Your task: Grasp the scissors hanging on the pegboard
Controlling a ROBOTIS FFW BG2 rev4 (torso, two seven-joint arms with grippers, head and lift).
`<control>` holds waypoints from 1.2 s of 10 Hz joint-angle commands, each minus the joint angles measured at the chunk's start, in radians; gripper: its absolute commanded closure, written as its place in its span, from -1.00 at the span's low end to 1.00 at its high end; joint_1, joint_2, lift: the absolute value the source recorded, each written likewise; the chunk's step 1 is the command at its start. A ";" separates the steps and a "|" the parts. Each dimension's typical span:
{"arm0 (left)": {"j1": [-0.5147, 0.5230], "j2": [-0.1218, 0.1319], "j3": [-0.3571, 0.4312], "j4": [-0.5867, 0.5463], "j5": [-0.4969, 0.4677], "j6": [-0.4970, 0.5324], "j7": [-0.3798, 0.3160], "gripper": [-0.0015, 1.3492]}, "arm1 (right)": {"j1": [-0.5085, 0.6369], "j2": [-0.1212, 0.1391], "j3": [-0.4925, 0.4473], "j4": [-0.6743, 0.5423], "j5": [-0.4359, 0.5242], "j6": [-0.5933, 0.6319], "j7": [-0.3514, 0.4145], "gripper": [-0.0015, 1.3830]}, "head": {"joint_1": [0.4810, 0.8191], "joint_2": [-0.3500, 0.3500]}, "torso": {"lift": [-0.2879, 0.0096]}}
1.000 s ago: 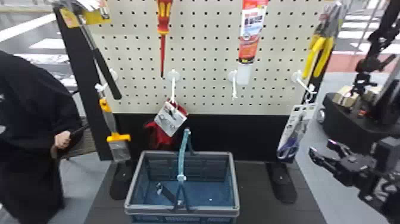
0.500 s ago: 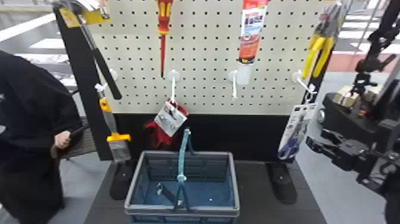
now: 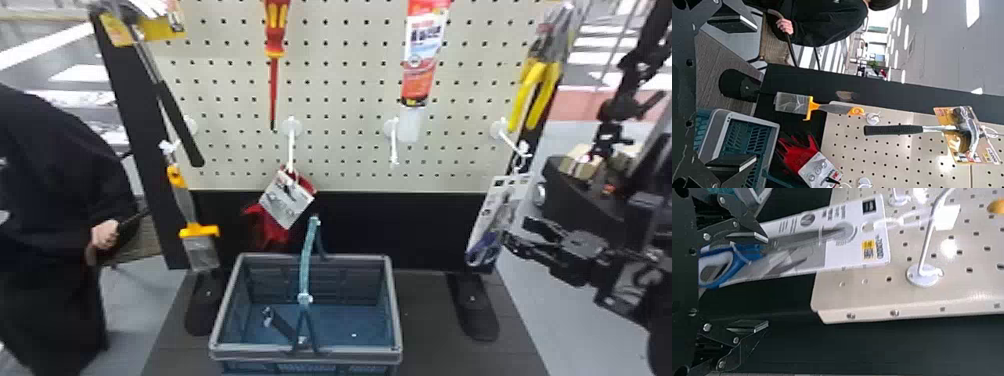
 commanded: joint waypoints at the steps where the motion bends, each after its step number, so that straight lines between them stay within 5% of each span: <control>1: -0.001 0.001 -0.001 0.000 0.001 0.001 0.000 -0.79 | 0.004 -0.005 0.040 -0.020 -0.019 0.027 0.007 -0.27 | -0.60 0.00 | 0.26; 5: -0.027 0.013 -0.018 0.017 0.012 0.001 -0.003 -0.79 | -0.082 -0.028 0.109 0.120 -0.049 0.014 0.018 -0.27 | -0.60 0.00 | 0.26; 6: -0.024 0.010 -0.017 0.020 0.012 0.001 -0.003 -0.79 | -0.080 -0.023 0.109 0.115 -0.059 0.010 0.021 -0.16 | -0.60 0.00 | 0.26; 9: -0.022 0.009 -0.017 0.020 0.012 -0.001 -0.003 -0.79 | -0.056 -0.017 0.109 0.122 -0.070 -0.004 0.019 0.91 | -0.60 0.00 | 0.26; 12: -0.022 0.010 -0.017 0.020 0.012 -0.004 -0.003 -0.79 | -0.047 -0.013 0.106 0.120 -0.081 -0.009 0.012 0.87 | -0.60 0.00 | 0.26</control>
